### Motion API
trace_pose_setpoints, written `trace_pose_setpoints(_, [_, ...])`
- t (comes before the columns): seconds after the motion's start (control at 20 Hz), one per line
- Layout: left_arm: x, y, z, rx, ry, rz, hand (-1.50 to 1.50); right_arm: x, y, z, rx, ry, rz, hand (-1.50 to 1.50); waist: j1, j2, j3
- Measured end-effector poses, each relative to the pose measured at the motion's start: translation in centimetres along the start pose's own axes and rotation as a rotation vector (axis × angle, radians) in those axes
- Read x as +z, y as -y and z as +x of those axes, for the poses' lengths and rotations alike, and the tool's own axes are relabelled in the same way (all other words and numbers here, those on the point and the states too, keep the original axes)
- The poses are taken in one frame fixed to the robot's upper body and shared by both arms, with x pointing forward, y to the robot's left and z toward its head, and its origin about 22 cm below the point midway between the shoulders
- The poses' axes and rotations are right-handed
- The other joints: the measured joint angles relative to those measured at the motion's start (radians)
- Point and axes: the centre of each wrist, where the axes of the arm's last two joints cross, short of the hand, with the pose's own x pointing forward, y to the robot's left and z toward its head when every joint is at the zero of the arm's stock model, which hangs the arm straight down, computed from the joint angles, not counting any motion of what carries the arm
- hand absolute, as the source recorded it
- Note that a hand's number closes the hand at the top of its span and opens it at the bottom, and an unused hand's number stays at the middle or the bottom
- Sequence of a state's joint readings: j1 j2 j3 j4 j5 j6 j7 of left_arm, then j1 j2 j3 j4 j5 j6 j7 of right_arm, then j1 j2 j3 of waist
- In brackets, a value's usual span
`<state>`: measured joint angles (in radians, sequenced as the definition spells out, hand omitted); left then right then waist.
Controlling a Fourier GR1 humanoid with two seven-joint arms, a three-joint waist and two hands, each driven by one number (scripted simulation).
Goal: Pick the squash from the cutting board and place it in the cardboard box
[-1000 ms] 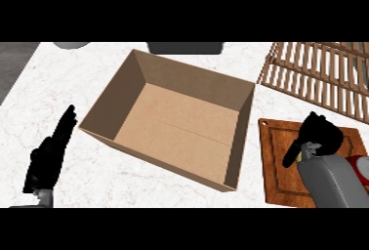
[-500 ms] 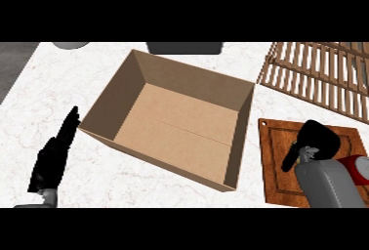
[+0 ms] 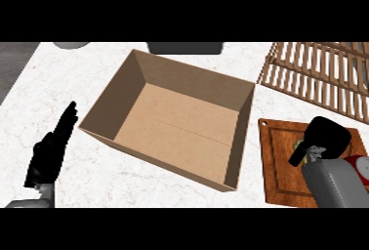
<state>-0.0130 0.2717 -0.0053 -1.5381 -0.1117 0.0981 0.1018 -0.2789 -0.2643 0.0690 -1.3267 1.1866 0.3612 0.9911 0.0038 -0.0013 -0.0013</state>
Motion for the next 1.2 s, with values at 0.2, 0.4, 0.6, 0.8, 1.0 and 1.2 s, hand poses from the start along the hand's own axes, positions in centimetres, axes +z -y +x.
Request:
trace_pose_setpoints(0.2, [0.1,0.4,0.2,0.006,0.000,-0.003,0.00,0.2,0.3,0.2,0.026,0.113,-0.064,1.50,0.004,0.002,0.000])
trace_pose_setpoints(0.4, [0.0,1.1,0.5,0.011,0.015,-0.028,0.00,1.6,2.3,1.6,0.010,0.521,-0.109,1.50,0.038,0.009,0.005])
trace_pose_setpoints(0.6, [-0.1,1.1,0.6,0.008,0.022,-0.030,0.00,1.9,4.2,1.5,-0.013,0.906,-0.157,1.50,0.043,0.011,0.006])
trace_pose_setpoints(0.8, [-0.3,0.9,0.7,0.005,0.022,-0.018,0.00,-0.8,6.6,-0.1,-0.046,1.130,-0.234,1.50,0.029,0.011,0.005])
trace_pose_setpoints(1.0, [-0.1,1.2,0.2,0.005,0.020,-0.014,0.00,-3.0,8.8,-1.1,-0.139,1.286,-0.253,1.50,0.019,0.008,0.003])
trace_pose_setpoints(1.2, [0.3,0.7,-0.1,0.008,0.006,-0.010,0.00,-3.3,11.1,-1.2,-0.345,1.474,-0.225,1.50,0.013,0.004,0.003])
